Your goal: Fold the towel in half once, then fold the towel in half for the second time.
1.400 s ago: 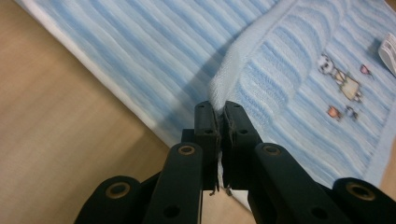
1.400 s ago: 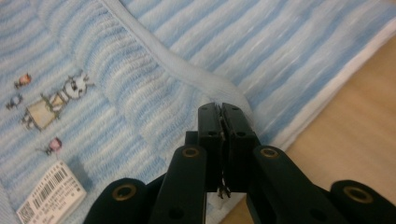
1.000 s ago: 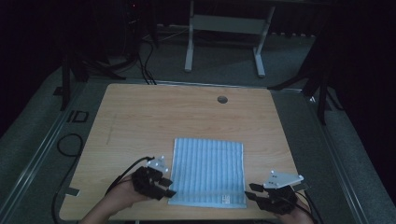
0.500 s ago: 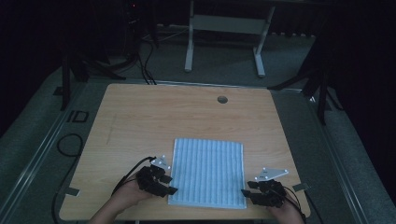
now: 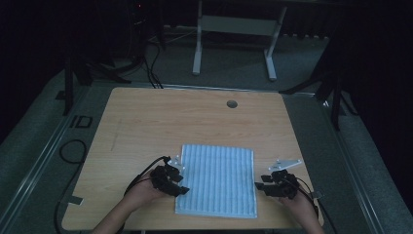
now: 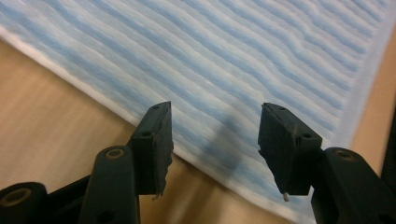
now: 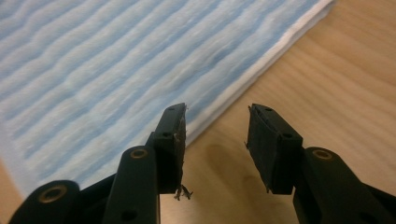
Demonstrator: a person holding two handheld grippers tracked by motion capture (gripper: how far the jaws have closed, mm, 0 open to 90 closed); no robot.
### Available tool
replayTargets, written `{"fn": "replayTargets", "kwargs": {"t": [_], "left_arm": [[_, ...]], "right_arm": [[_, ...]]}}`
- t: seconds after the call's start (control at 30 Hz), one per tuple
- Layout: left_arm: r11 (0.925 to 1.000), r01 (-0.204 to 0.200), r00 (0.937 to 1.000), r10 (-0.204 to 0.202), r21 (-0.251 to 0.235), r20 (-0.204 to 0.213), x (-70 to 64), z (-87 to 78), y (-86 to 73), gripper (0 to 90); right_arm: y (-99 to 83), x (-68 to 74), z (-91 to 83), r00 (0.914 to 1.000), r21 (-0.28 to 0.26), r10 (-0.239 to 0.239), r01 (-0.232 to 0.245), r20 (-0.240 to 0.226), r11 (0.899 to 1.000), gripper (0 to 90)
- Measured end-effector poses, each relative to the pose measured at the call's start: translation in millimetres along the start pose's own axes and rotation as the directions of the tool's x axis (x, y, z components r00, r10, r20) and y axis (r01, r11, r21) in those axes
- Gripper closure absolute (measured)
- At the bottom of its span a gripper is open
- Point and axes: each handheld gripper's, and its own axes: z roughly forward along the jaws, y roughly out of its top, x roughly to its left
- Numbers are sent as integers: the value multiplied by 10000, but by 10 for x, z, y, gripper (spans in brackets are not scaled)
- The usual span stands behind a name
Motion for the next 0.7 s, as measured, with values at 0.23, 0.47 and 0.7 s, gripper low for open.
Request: {"fn": "replayTargets", "kwargs": {"t": [0.23, 0.47, 0.7], "left_arm": [[9990, -6, 9977, -24, -438, -674, 126, -73, 126, 447], [9967, 180, 9954, -253, -790, -924, 387, -108, 259, 447], [9932, 805, 9907, -890, -839, -1028, 723, -75, 412, 424]], "right_arm": [[180, -121, -35, 9999, -269, -11, 14, 111, 9996, 561], [375, -210, -5, 9998, -308, -63, 69, 168, 9995, 556], [554, -335, 62, 9996, -244, -55, 62, 278, 9997, 543]]}}
